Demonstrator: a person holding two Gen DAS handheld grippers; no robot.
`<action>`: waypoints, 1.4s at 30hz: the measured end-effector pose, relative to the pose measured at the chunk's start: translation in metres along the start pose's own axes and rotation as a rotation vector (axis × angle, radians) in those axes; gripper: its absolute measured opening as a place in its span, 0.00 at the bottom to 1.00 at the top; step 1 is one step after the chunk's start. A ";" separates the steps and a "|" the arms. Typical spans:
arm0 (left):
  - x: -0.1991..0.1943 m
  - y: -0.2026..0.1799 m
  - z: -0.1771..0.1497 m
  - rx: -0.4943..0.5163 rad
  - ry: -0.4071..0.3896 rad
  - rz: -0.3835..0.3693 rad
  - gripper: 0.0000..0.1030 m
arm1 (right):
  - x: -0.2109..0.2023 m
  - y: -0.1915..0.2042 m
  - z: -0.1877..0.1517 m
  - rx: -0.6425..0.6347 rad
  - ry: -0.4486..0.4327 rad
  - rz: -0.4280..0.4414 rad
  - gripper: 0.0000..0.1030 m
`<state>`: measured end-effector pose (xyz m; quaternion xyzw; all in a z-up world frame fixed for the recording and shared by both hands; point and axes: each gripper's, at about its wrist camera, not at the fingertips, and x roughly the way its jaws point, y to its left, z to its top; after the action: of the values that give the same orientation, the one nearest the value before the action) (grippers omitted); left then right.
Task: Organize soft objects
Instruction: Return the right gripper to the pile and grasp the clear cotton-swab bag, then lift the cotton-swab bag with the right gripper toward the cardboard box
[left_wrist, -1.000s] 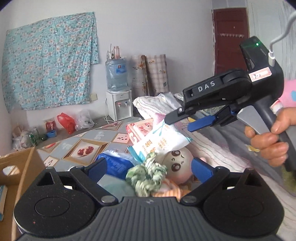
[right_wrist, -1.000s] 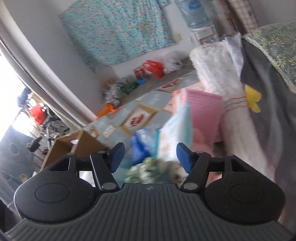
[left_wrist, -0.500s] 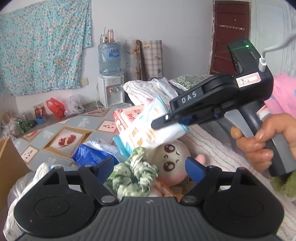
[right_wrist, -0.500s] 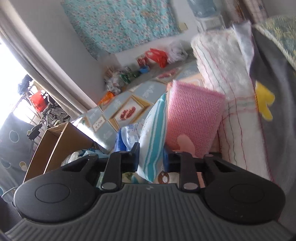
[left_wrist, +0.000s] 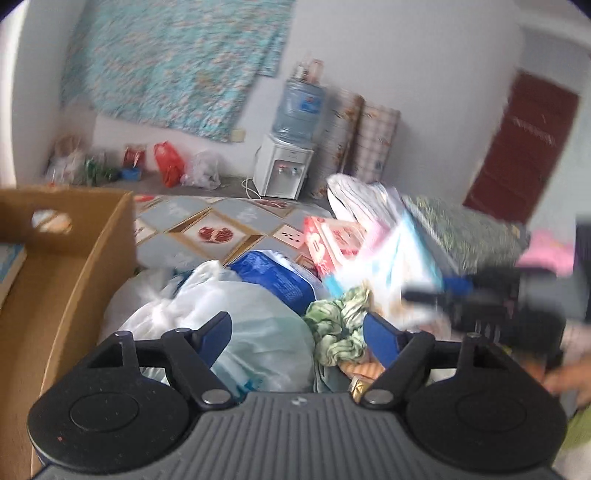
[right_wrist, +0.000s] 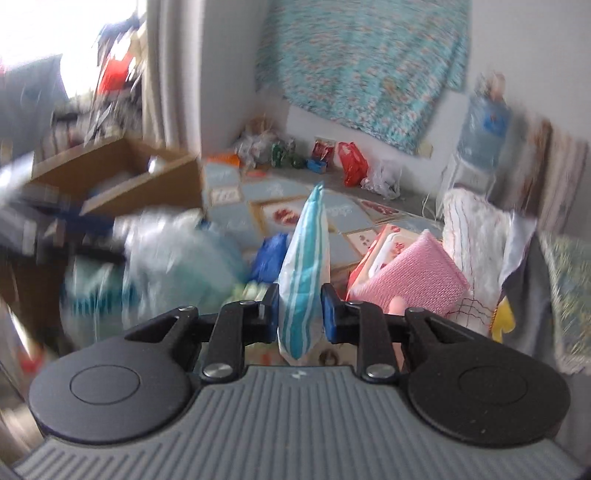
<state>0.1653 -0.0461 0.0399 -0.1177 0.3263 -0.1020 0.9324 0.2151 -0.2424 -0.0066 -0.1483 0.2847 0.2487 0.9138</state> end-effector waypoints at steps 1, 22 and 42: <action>-0.003 0.006 0.001 -0.032 0.002 -0.011 0.75 | -0.001 0.011 -0.003 -0.047 0.010 -0.012 0.22; 0.034 -0.041 -0.020 0.102 0.072 -0.099 0.54 | -0.025 0.077 -0.065 -0.116 0.050 0.145 0.30; 0.073 -0.054 -0.037 0.198 0.134 -0.021 0.45 | -0.004 -0.082 -0.156 1.195 0.079 0.460 0.43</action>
<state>0.1913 -0.1225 -0.0157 -0.0212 0.3751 -0.1513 0.9143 0.1870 -0.3771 -0.1179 0.4424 0.4323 0.2310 0.7510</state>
